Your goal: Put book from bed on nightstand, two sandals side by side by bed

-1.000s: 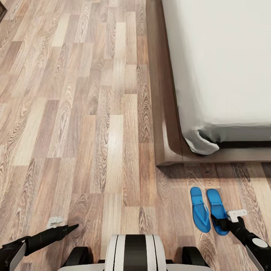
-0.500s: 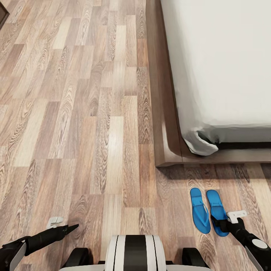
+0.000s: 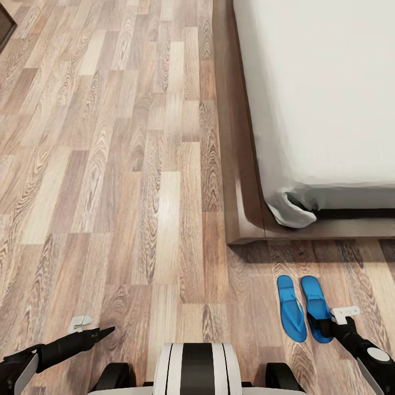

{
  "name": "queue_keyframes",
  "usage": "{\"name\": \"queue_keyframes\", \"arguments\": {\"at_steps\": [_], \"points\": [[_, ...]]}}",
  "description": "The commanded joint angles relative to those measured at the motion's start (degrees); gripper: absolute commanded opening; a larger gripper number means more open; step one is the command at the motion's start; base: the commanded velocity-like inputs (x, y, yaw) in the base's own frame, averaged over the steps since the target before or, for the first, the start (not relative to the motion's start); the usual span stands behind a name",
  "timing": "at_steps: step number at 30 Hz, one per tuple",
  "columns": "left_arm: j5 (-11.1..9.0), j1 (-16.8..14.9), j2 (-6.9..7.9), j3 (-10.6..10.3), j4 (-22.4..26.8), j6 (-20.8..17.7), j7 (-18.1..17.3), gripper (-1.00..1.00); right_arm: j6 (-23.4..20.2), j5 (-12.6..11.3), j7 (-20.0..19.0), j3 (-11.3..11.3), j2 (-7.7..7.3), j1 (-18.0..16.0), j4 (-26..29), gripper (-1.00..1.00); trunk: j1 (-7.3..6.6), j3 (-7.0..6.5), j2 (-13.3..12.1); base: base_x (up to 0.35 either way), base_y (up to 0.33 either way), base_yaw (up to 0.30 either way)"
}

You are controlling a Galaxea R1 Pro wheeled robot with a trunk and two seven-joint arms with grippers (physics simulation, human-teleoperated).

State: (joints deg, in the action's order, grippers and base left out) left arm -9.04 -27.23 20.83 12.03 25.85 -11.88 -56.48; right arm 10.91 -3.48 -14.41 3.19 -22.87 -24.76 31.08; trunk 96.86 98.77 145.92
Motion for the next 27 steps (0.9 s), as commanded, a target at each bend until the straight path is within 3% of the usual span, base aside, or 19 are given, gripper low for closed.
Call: {"name": "queue_keyframes", "arguments": {"at_steps": [1, 16, 17, 27], "points": [[-0.3, 0.0, 0.0, 0.1, 0.0, -0.6, -0.2, 1.0, 0.1, -0.4, -0.6, 0.2, 0.02, 0.0, -0.1, -1.0, -0.01, 0.03, 0.0, 0.0, 0.0, 0.0], [-0.3, 0.0, 0.0, 0.1, 0.0, -0.6, -0.2, 1.0, 0.1, -0.4, -0.6, 0.2, 0.02, 0.0, -0.1, -1.0, -0.01, 0.03, 0.0, 0.0, 0.0, 0.0], [-0.3, 0.0, 0.0, 0.1, 0.0, -0.6, -0.2, 1.0, 0.1, -0.4, -0.6, 0.2, 0.02, 0.0, -0.1, 1.0, -0.01, 0.03, 0.0, 0.0, 0.0, 0.0], [-0.3, 0.0, 0.0, 0.1, 0.0, -0.6, -0.2, 1.0, 0.1, -0.4, -0.6, 0.2, 0.02, 0.0, -0.1, 1.0, -0.01, 0.03, 0.0, 0.0, 0.0, 0.0]]}}
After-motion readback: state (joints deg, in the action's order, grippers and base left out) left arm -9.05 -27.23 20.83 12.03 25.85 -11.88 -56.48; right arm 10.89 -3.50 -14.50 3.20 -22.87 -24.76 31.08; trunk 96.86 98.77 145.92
